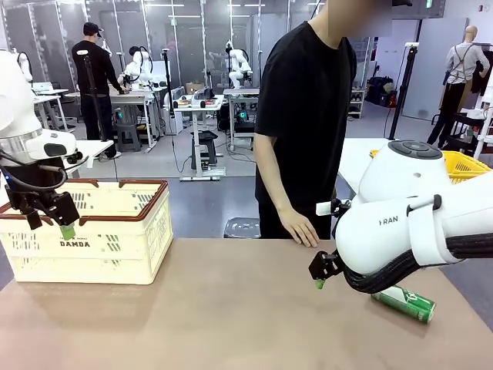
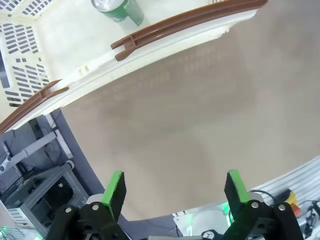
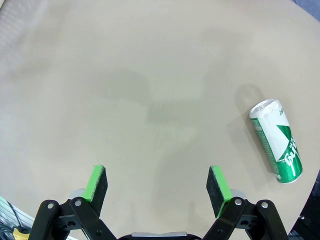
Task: Place the drinks into the Shopping basket.
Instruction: Pick up one drink and place it into the Shopping basket.
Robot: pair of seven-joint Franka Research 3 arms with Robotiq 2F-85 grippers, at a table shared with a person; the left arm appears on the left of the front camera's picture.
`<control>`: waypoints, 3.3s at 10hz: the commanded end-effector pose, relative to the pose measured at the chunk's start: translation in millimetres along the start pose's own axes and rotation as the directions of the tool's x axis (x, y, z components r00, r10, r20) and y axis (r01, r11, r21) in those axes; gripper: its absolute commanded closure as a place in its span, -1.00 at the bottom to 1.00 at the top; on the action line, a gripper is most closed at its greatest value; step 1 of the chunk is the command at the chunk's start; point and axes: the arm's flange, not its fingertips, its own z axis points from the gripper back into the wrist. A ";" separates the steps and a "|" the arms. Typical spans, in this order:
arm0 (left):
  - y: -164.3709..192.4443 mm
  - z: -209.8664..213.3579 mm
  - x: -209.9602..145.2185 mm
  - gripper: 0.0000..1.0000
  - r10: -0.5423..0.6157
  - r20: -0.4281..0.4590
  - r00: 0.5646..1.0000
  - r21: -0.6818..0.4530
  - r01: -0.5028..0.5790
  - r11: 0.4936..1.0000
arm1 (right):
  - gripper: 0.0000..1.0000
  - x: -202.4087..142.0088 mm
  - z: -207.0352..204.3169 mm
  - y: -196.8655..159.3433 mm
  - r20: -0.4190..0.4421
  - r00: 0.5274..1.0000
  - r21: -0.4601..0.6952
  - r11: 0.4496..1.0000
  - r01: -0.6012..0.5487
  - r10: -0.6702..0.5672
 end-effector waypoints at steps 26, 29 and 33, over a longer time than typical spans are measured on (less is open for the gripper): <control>1.0 2.6 5.3 -1.00 0.038 0.009 0.999 0.005 -0.038 0.999 | -1.00 38.3 -79.1 -203.2 -0.292 0.695 0.169 0.751 -0.639 0.657; 1.0 2.6 5.3 -1.00 0.038 0.009 0.999 0.005 -0.038 0.999 | -1.00 36.3 -103.2 -205.2 -0.282 0.693 0.189 0.746 -0.638 0.664; 1.0 2.6 5.3 -1.00 0.038 0.009 0.999 0.005 -0.038 0.999 | -0.77 32.4 -120.0 -204.7 -0.269 0.698 0.168 0.745 -0.645 0.664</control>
